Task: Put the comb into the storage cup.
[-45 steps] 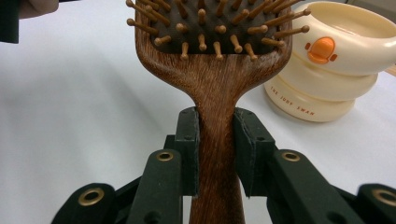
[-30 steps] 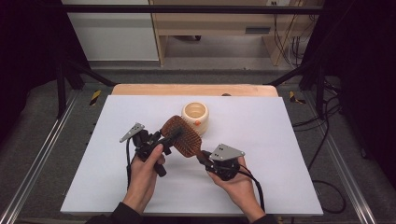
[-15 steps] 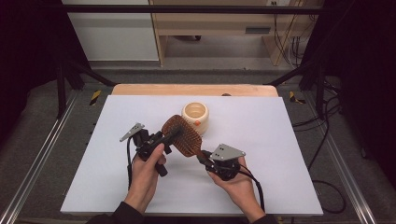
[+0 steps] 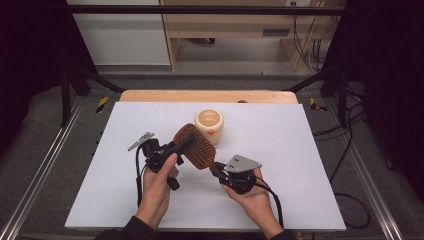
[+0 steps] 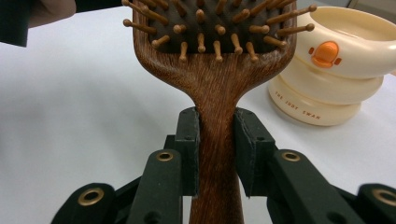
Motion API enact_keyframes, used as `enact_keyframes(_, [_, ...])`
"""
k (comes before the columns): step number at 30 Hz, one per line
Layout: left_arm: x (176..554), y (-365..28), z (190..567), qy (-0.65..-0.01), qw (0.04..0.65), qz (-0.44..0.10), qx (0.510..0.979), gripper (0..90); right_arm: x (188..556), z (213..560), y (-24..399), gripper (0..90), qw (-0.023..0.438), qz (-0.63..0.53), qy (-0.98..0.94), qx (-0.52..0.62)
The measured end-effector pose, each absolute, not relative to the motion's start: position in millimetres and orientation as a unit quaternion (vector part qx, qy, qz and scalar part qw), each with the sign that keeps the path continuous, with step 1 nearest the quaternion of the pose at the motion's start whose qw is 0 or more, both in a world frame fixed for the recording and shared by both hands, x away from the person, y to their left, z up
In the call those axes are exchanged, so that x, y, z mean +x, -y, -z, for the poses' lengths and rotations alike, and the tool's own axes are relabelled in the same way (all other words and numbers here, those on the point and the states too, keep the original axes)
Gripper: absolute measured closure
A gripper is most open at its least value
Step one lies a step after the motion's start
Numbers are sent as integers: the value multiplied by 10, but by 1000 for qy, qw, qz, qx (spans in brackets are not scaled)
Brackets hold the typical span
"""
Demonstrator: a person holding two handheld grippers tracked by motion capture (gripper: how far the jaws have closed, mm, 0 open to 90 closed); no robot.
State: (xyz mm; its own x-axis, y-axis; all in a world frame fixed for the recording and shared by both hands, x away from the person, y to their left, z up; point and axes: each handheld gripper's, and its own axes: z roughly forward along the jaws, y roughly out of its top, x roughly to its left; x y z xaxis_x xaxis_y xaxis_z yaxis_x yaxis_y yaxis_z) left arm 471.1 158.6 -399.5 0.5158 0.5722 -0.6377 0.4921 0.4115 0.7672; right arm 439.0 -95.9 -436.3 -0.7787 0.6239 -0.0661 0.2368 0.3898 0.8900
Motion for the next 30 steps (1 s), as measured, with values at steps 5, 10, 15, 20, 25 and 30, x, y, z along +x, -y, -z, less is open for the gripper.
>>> enact_keyframes(5, [4667, -1530, 3902, -479, 681, -42, 552, 506, 4383, 4364, 952, 725, 199, -486, -809, 264])
enact_keyframes(10, [4666, -1506, 3872, -476, 684, -38, 551, 518, 4383, 4355, 964, 724, 198, -491, -805, 266])
enact_keyframes(15, [4669, -1500, 3867, -473, 686, -36, 551, 523, 4387, 4359, 967, 723, 196, -491, -805, 268])
enact_keyframes(20, [4666, -1488, 3846, -467, 689, -35, 553, 526, 4391, 4353, 972, 717, 193, -495, -803, 271])
enact_keyframes(25, [4666, -1480, 3821, -465, 689, -42, 554, 526, 4396, 4350, 978, 572, 190, -501, -797, 279])
enact_keyframes(30, [4672, -1503, 3767, -463, 689, -55, 554, 526, 4380, 4330, 1011, 399, 187, -502, -793, 290])
